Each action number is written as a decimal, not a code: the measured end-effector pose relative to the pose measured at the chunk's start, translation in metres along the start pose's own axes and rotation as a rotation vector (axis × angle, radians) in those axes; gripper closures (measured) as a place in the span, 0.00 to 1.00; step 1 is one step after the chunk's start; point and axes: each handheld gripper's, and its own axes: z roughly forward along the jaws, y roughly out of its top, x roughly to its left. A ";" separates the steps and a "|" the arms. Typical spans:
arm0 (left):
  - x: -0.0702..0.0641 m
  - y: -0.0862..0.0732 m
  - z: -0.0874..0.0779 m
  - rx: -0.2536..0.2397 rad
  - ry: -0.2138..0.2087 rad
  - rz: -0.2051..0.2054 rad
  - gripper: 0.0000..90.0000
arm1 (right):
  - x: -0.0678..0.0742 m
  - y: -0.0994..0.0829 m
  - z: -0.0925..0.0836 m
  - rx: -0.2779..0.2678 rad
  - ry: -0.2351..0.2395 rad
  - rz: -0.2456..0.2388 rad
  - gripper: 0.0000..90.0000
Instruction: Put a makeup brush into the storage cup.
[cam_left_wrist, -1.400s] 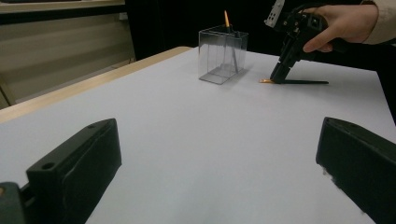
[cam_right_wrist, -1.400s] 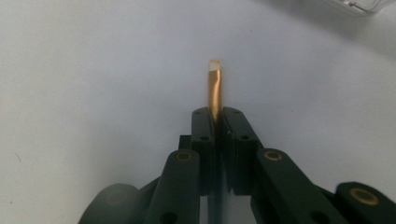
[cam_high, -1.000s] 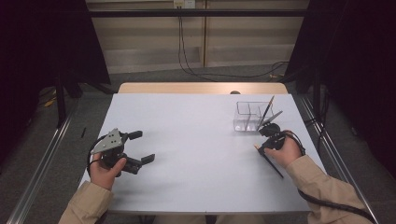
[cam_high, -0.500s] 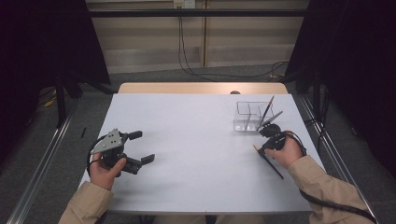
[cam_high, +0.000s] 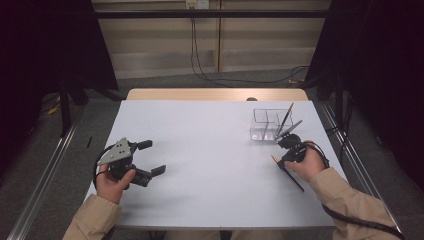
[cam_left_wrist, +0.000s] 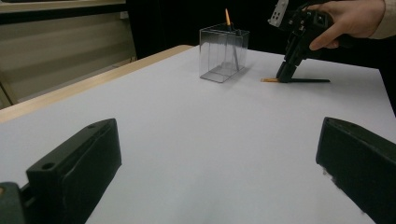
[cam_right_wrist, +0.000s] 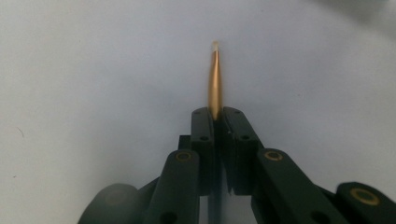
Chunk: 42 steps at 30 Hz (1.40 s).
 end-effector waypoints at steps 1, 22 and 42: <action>0.000 0.000 0.000 -0.002 0.004 -0.002 0.00 | 0.000 0.000 0.000 0.001 -0.002 -0.001 0.93; 0.000 0.000 0.000 0.002 0.003 0.000 0.00 | 0.000 -0.002 -0.015 -0.192 0.048 0.019 0.93; 0.000 -0.001 0.000 0.001 0.003 -0.002 0.00 | -0.002 -0.006 -0.034 -0.462 0.095 0.054 0.93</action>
